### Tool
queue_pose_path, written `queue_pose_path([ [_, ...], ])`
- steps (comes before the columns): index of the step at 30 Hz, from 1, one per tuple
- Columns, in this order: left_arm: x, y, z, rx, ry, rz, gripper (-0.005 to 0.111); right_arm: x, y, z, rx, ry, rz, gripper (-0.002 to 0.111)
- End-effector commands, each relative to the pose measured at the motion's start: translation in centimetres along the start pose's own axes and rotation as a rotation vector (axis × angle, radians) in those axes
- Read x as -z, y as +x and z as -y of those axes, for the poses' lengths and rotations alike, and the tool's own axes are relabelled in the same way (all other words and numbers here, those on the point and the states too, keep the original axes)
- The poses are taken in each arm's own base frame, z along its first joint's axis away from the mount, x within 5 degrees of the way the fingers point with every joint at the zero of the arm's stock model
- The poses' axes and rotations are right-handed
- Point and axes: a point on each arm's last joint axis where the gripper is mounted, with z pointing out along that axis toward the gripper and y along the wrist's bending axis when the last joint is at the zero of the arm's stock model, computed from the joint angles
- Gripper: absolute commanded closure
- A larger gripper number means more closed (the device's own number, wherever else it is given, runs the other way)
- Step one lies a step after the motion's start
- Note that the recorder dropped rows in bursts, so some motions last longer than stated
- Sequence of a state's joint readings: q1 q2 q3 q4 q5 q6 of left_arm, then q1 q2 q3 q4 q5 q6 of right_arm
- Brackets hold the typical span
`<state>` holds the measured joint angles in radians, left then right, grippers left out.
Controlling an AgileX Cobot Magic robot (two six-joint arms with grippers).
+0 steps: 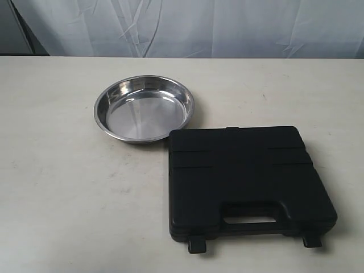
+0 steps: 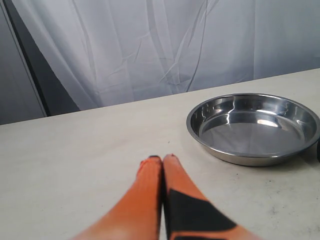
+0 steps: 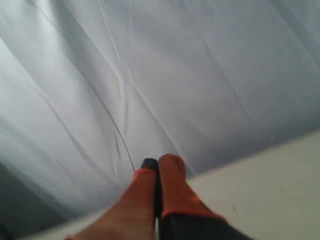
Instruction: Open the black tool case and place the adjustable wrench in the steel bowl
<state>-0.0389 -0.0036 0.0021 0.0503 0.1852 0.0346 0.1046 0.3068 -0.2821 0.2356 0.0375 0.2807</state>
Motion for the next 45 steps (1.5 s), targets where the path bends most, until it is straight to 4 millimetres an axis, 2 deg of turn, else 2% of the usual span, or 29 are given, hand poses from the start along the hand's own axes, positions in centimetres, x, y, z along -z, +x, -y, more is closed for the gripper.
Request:
queue_pose_path([
  [1, 0.0, -0.1, 0.0, 0.008, 0.004, 0.004, 0.106, -3.3, 0.8, -1.4, 0.216, 0.05, -0.538, 0.109],
  [5, 0.0, -0.1, 0.0, 0.008, 0.004, 0.004, 0.106, -6.7, 2.8, -3.6, 0.427, -0.161, -0.976, 0.109],
  [7, 0.0, -0.1, 0.0, 0.008, 0.004, 0.004, 0.106, -8.1, 4.2, -4.4, 0.492, -0.256, -1.164, 0.109],
  [10, 0.0, -0.1, 0.0, 0.008, 0.004, 0.004, 0.106, -9.7, 7.3, -4.8, 0.536, -0.288, -1.359, 0.109],
  [13, 0.0, -0.1, 0.0, 0.008, 0.004, 0.004, 0.106, -10.3, 10.4, -5.0, 0.637, -0.322, -1.498, 0.109],
  [18, 0.0, -0.1, 0.0, 0.008, 0.004, 0.004, 0.106, -9.6, 14.6, -5.9, 0.869, -0.412, -1.662, 0.109],
  [22, 0.0, -0.1, 0.0, 0.008, 0.004, 0.004, 0.106, -8.8, 16.1, -6.5, 1.076, -0.472, -1.697, 0.109],
  [27, 0.0, -0.1, 0.0, 0.008, 0.004, 0.004, 0.106, -8.5, 16.7, -7.4, 1.151, -0.512, -1.64, 0.109],
  [29, 0.0, -0.1, 0.0, 0.008, 0.004, 0.004, 0.106, -8.4, 16.8, -7.6, 1.162, -0.522, -1.634, 0.103],
  [31, 0.0, -0.1, 0.0, 0.008, 0.004, 0.004, 0.106, -8.4, 16.9, -7.7, 1.162, -0.526, -1.62, 0.088],
  [35, 0.0, -0.1, 0.0, 0.008, 0.004, 0.004, 0.106, -8.9, 17.0, -7.9, 1.168, -0.534, -1.552, 0.05],
  [36, 0.0, -0.1, 0.0, 0.008, 0.004, 0.004, 0.106, -9.1, 17.0, -8.0, 1.169, -0.532, -1.535, 0.047],
  [38, 0.0, -0.1, 0.0, 0.008, 0.004, 0.004, 0.106, -9.4, 17.1, -8.1, 1.176, -0.54, -1.497, 0.047],
  [43, 0.0, -0.1, 0.0, 0.008, 0.004, 0.004, 0.106, -9.8, 17.1, -8.1, 1.221, -0.549, -1.455, 0.062],
  [45, 0.0, -0.1, 0.0, 0.008, 0.004, 0.004, 0.106, -9.9, 17.1, -8.2, 1.221, -0.553, -1.441, 0.062],
])
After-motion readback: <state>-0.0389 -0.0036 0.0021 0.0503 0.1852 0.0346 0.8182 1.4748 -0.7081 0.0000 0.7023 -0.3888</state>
